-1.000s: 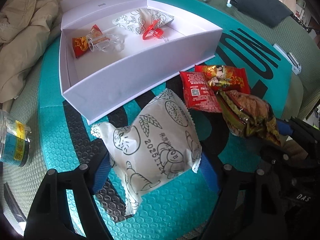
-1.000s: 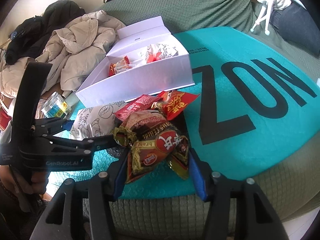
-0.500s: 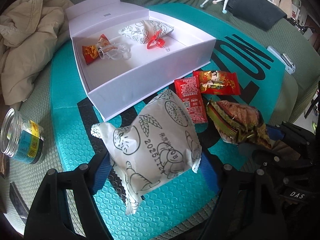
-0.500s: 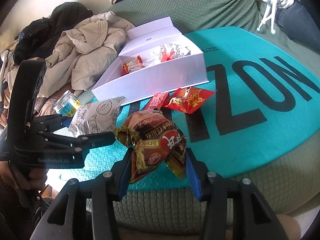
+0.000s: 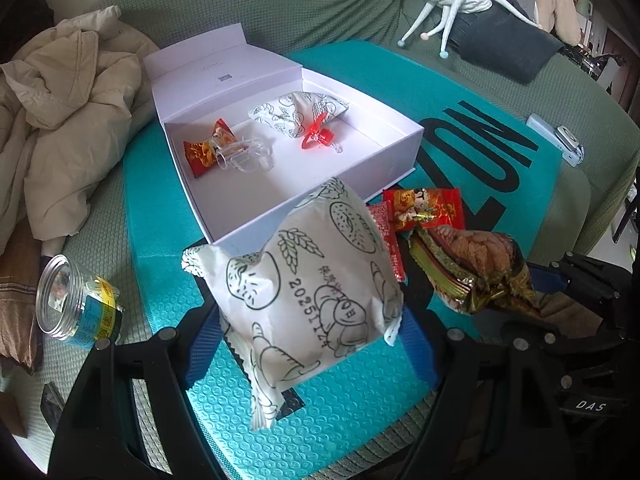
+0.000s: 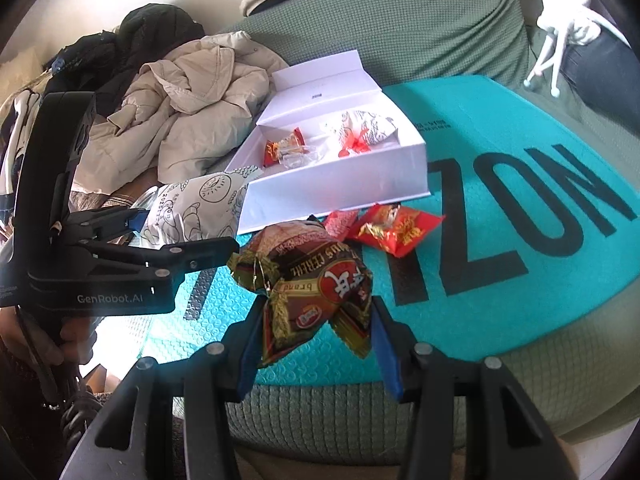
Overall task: Organize objects
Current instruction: 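Lift the snack bag with the right tool while the left tool lifts the pastry bag toward the box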
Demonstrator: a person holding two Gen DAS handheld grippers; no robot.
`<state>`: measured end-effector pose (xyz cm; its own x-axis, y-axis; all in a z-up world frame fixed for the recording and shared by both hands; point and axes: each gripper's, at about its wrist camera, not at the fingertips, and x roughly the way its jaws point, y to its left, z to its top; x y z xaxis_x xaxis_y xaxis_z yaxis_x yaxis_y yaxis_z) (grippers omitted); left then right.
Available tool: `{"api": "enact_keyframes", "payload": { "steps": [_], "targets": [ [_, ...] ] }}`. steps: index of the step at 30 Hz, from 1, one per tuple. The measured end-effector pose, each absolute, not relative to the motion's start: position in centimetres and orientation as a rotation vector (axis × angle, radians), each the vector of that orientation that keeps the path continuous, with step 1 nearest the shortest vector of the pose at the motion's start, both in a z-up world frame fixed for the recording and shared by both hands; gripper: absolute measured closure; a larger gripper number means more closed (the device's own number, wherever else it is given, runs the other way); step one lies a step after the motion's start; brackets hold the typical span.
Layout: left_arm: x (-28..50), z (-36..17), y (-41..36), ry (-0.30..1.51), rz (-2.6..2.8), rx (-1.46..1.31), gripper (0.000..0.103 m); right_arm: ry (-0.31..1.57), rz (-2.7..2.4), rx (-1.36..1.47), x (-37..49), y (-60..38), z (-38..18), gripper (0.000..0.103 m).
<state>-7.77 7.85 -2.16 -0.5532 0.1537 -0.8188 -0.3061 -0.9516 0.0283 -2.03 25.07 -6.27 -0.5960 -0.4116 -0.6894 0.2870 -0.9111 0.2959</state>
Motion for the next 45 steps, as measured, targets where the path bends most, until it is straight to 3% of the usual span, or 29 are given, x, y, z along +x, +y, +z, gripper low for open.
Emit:
{"api": "enact_keyframes", "payload": {
  "steps": [27, 45],
  "targets": [
    [-12.2, 1.3, 8.4, 0.198, 2.552, -1.281, 0.025, -0.082, -2.568, 1.061, -5.5, 26.0, -0.4, 0.053],
    [-17.7, 2.6, 7.4, 0.167, 2.612, -1.284, 0.025, -0.017, -2.544, 1.030, -12.7, 25.1, 1.1, 0.053]
  ]
}}
